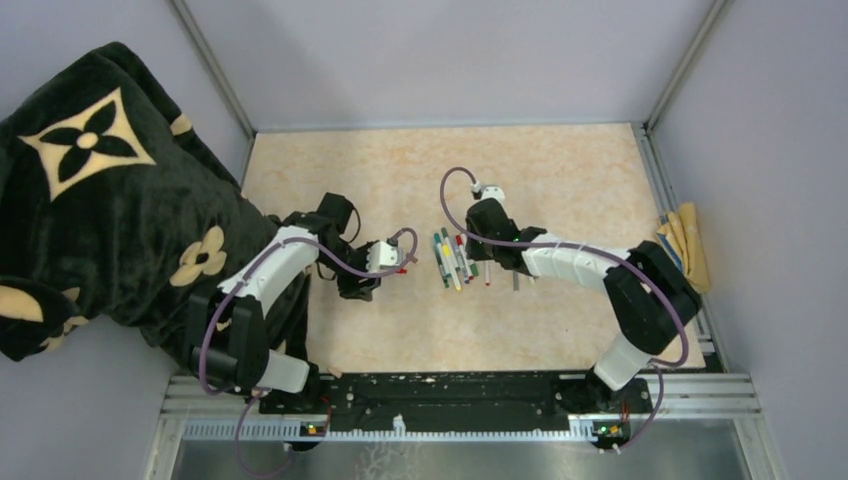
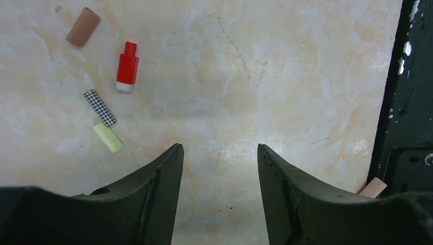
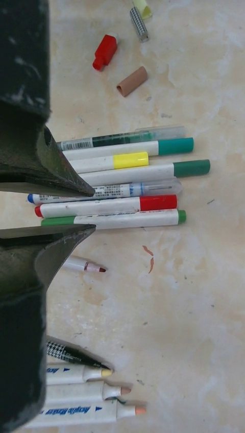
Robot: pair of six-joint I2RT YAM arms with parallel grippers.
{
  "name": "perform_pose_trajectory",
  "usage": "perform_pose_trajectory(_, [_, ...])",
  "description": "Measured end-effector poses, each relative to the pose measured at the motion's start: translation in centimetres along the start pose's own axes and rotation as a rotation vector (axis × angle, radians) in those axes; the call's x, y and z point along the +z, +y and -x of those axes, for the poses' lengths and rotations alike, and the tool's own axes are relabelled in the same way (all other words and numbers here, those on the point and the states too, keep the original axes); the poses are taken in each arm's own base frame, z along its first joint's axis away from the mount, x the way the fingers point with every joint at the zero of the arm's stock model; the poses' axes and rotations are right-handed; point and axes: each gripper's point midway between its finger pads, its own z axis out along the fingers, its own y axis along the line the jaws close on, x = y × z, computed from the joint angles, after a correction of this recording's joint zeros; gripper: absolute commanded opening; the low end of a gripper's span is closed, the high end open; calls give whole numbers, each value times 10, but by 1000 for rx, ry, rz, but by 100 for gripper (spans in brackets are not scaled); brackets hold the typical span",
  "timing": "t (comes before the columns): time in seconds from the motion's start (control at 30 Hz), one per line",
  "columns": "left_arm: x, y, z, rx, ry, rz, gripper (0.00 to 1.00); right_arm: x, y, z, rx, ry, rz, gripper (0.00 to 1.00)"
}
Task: Open the pen caps
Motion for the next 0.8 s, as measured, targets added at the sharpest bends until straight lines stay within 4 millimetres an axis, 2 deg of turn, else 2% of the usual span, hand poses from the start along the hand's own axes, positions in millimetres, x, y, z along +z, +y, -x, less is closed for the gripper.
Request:
perform_pose_trajectory(0.27, [0,-12,-11,-4,22,-12,62,24,-6,-29,-27,88,-35,21])
perform_pose_trajectory(0.43, [0,-12,-9,-4,15,-14,62,29,-10,-37,-43,108,-53,20])
perform_pose_trajectory(0.6, [-6,-5,3,-6,-18,-2,63,33,-10,-37,-53,105,-56,21])
perform_pose_trajectory(0.77, [-13,3,18,2,-60,15,66,34,-10,-35,-60,97,-55,0])
perform_pose_trajectory(0.8, [-13,3,20,3,-66,16,67,34,-11,-35,-59,95,-56,0])
